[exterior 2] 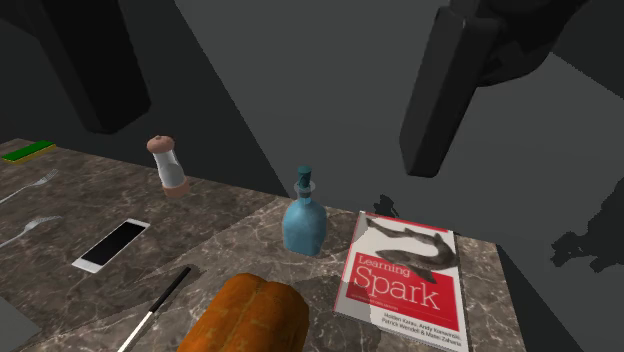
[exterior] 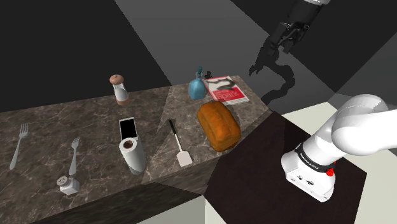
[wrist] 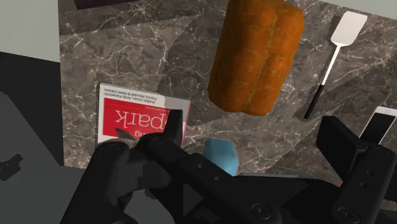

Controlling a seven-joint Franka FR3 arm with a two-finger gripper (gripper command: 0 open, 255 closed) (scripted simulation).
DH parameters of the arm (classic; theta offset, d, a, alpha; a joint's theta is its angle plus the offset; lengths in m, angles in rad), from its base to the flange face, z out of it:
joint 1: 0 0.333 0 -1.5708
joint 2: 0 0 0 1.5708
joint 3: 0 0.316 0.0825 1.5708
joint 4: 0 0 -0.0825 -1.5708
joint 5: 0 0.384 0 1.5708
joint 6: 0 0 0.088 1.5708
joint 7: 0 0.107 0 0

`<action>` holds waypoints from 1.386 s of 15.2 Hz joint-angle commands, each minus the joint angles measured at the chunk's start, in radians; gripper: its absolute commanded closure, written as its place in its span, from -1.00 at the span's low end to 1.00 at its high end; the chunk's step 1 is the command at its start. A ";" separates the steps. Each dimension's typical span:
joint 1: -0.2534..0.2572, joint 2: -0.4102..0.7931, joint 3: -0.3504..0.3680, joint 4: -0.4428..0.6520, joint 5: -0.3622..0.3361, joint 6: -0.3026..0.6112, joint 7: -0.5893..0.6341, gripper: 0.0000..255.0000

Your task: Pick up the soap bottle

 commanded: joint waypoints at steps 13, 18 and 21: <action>0.022 0.437 -0.046 0.092 0.031 0.352 -0.078 -1.00; 0.033 0.635 -0.062 0.191 0.065 0.452 -0.120 -1.00; 0.036 0.754 -0.067 0.266 0.090 0.496 -0.146 -1.00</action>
